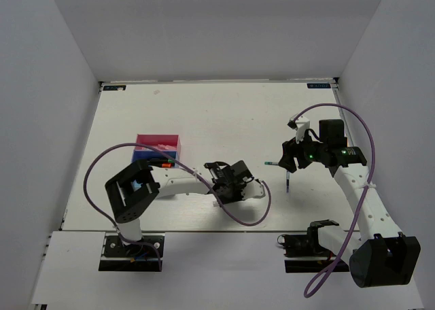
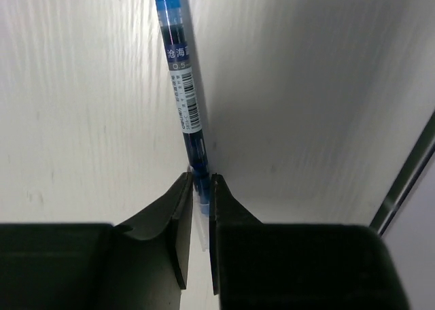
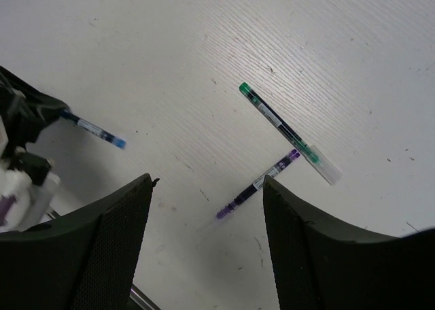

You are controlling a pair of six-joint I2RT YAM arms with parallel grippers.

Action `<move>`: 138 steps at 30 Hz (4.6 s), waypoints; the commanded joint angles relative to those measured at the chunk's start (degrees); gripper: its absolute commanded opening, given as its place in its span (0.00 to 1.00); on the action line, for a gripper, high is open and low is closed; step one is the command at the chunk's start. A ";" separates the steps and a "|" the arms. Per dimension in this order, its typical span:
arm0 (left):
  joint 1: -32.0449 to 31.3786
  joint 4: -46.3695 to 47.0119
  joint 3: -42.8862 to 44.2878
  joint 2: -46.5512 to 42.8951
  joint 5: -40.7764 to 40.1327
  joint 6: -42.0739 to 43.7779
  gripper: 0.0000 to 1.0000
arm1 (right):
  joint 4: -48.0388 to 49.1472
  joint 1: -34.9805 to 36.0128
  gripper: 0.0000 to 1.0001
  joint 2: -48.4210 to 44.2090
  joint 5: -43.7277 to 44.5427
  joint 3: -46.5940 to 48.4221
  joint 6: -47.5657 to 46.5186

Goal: Sort the stationery into containers
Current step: Grab a piece of stationery with the left arm, then place the stationery into the container, then grab a piece of stationery with the right arm

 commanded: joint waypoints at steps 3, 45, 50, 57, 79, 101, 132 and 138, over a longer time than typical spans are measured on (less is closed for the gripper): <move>2.17 -3.53 -3.07 -13.22 -3.90 -0.78 0.00 | -1.09 -0.17 0.69 -0.45 -1.19 -0.14 -1.13; 46.73 -16.37 -22.49 -46.47 6.38 32.01 0.00 | -2.41 -0.35 0.69 -1.85 -6.72 -0.75 -2.62; 47.87 -12.33 -23.89 -45.84 4.45 30.69 0.07 | -2.67 -0.35 0.69 -2.12 -6.90 -1.10 -2.63; 48.58 -9.43 -26.45 -47.07 1.73 30.77 0.22 | -2.58 -0.44 0.70 -1.76 -6.81 -0.76 -2.89; 46.40 -12.76 -13.90 -52.00 3.83 13.23 0.09 | -2.32 -0.53 0.43 2.26 -1.64 0.29 -5.95; 15.97 -15.23 -21.96 -52.35 3.92 -20.55 0.86 | 0.14 1.67 0.51 35.84 11.73 9.97 -37.60; 13.95 -13.21 -28.82 -60.43 3.13 -25.21 0.88 | 1.03 7.56 0.00 47.37 20.88 6.62 -44.11; 13.95 -13.47 -27.68 -62.10 3.31 -26.00 0.88 | -6.51 9.05 0.00 46.40 15.43 15.85 -42.00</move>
